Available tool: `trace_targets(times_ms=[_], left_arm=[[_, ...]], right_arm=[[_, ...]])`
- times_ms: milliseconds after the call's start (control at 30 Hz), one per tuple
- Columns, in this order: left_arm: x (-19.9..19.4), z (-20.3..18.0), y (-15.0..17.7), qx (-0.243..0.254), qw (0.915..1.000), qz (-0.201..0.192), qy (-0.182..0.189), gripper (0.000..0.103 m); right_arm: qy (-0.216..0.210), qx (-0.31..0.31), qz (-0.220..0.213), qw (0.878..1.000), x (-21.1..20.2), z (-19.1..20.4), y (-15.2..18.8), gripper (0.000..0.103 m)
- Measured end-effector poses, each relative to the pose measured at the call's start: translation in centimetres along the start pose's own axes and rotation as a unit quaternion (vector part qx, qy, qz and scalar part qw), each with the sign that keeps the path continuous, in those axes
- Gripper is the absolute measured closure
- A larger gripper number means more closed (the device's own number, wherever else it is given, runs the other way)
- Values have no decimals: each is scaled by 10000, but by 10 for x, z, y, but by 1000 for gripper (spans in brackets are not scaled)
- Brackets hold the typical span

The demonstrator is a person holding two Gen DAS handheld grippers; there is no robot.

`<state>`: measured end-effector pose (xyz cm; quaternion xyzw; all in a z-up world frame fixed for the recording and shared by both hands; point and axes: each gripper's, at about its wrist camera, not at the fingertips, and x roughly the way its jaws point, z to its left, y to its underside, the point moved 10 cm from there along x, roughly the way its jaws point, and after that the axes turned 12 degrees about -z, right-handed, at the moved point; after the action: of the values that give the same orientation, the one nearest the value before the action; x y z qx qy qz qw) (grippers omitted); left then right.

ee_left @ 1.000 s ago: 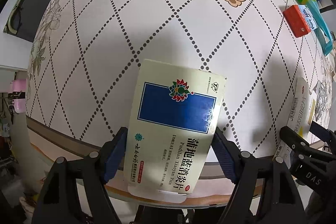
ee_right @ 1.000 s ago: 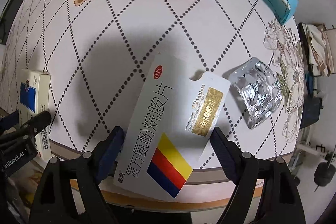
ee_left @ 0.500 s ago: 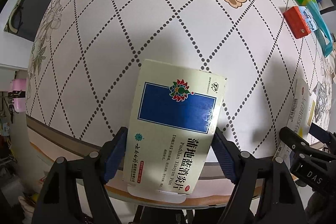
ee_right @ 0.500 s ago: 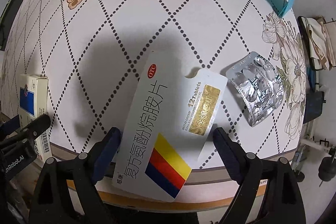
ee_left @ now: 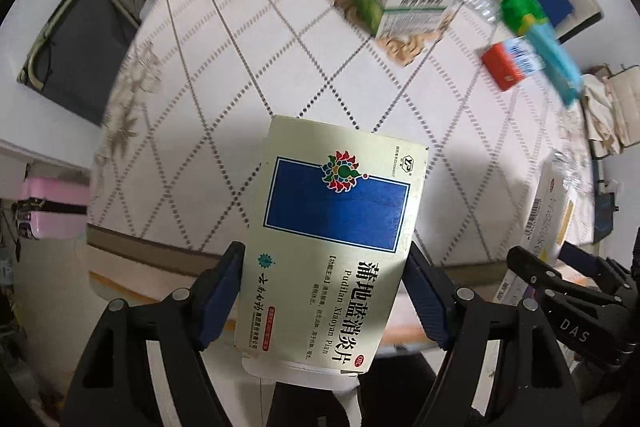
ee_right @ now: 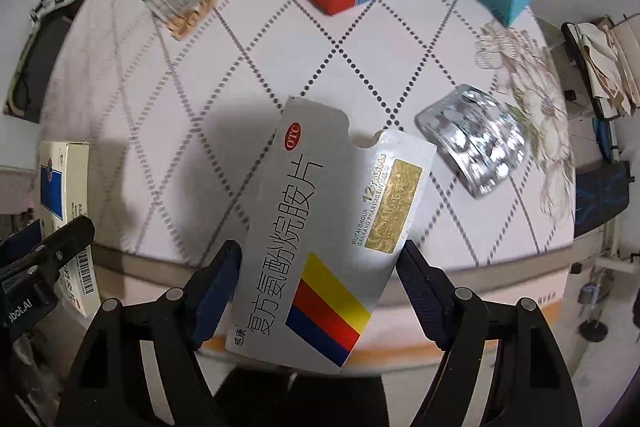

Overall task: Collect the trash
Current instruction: 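Lift both held medicine boxes and carry them over the trash bin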

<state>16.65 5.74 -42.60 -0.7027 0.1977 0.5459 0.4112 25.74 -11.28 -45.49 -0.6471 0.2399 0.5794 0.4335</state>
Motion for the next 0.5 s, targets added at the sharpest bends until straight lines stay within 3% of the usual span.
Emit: trace_targets(times_ms=[233,367,500], left_arm=[[-56,1,38,188,9978,-328,546,28],[-55,11,96,104,9966,72,815,28],[-31,28,164,-228,9930,675,939,28]], right_arm=[[-316,415,-445,9976,-69,18,57,23],[-535,898,-380,9938,-89,26,115,23],[-752,1387,76,9874,-75,24,187,23]])
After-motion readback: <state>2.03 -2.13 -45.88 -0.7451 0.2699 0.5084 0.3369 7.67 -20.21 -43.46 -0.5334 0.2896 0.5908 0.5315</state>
